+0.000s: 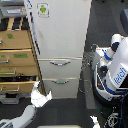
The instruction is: Opening the fridge
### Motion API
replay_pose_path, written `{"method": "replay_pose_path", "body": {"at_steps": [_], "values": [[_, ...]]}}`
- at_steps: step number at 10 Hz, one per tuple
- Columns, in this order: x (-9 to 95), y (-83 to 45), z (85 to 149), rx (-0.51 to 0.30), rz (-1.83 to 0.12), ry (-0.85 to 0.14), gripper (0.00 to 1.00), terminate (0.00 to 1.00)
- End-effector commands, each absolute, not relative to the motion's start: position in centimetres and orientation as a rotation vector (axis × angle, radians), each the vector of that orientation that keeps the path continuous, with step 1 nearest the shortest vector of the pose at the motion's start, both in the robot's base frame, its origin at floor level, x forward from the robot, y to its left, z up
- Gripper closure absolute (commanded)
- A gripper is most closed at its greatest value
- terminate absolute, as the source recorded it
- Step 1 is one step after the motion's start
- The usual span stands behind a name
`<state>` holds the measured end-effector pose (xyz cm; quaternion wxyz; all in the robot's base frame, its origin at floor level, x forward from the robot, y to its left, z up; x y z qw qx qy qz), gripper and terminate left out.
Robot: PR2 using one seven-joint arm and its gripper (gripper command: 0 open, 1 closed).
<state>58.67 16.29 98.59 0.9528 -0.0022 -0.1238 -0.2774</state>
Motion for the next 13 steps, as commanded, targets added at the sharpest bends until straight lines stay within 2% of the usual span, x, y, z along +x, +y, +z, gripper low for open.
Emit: {"method": "replay_pose_path", "body": {"at_steps": [1,9,13], "values": [[69.3,19.5,108.1,0.087,-0.185,-0.210,0.00,0.00],[72.9,20.6,111.4,0.158,-0.208,-0.261,0.00,0.00],[76.0,24.6,110.9,0.183,-0.163,-0.238,0.00,0.00]]}}
